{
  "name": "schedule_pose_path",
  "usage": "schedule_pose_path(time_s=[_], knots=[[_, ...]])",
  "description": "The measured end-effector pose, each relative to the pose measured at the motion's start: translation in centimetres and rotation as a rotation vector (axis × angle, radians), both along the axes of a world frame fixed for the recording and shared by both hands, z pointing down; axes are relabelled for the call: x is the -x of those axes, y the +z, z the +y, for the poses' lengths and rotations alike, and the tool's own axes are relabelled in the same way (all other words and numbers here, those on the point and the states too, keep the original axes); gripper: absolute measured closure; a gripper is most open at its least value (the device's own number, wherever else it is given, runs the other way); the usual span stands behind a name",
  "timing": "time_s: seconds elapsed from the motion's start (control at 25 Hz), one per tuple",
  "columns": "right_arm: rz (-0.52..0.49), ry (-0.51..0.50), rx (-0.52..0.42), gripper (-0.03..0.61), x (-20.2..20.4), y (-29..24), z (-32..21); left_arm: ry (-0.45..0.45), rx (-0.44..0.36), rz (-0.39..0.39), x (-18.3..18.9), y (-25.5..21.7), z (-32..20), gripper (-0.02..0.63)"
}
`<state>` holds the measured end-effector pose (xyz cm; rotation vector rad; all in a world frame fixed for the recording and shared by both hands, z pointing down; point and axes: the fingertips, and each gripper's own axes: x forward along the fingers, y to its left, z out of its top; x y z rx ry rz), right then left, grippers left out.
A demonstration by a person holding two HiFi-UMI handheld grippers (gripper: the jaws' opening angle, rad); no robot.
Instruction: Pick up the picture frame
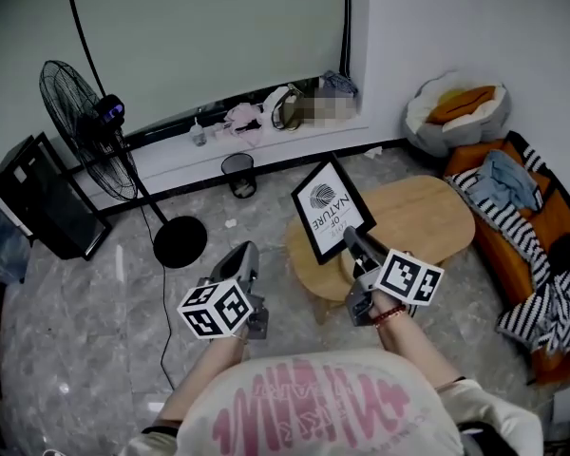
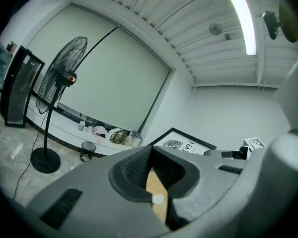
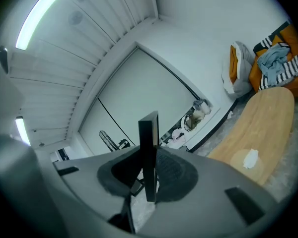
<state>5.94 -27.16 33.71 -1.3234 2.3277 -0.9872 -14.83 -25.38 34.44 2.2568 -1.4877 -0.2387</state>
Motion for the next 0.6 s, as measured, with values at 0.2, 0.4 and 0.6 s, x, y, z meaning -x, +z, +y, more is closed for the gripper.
schedule_pose_path(time_s=[0.2, 0.4, 0.6], knots=[[-0.008, 0.026, -0.017, 0.502, 1.1, -1.3, 3.4, 0.031, -0.018, -0.022, 1.1, -0.7, 3.6, 0.611], [-0.005, 0.051, -0.019, 0.502, 2.3, -0.9, 7.9, 0.044, -0.011, -0.017, 2.9, 0.2, 7.7, 0.611], [-0.001, 0.061, -0.002, 0.502, 3.9, 0.6, 12.7, 0.065, -0.013, -0.011, 4.1, 1.0, 11.8, 0.611]])
